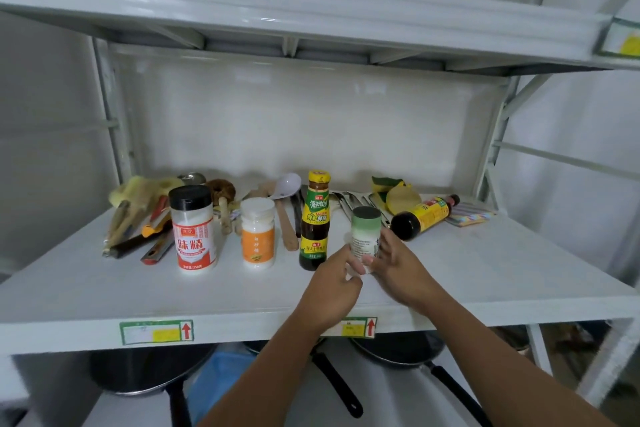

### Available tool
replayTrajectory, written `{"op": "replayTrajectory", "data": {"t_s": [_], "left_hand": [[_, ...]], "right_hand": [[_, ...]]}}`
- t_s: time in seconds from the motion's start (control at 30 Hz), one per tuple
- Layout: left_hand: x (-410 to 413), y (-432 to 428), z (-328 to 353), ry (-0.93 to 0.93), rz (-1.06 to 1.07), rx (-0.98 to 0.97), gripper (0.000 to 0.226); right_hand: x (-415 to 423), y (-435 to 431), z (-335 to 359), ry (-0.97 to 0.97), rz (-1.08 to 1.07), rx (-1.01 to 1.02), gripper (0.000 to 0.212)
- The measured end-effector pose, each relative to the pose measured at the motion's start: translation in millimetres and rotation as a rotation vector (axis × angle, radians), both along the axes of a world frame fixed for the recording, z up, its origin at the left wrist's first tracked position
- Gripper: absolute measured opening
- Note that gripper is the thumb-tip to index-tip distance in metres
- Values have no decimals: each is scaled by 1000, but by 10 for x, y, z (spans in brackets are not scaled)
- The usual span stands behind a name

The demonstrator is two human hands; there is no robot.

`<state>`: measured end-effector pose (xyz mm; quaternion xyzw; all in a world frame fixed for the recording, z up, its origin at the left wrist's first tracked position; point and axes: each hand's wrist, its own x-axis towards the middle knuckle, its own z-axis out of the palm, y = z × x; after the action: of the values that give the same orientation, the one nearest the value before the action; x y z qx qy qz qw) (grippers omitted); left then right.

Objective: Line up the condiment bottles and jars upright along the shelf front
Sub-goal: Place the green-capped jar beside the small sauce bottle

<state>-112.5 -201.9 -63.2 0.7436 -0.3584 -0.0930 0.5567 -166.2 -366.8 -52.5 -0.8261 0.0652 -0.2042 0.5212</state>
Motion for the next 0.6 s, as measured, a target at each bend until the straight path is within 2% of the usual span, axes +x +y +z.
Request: {"op": "replayTrajectory", "data": {"t_s": [0.1,0.23,0.43,0.6], "left_hand": [[29,10,10,71,-16,-74,26],[52,9,23,81,-22,-123,22],[145,-9,-54,97,-29,-136,31],[122,5,-46,106,-49,-124,30]], "right_hand": [[16,-36,-16,0,7,-38,53],[9,-18,-42,34,-17,-77,55],[67,15,-98,-29,-207,-187,59],[60,-30,-69,0,-161,-162,67]]}}
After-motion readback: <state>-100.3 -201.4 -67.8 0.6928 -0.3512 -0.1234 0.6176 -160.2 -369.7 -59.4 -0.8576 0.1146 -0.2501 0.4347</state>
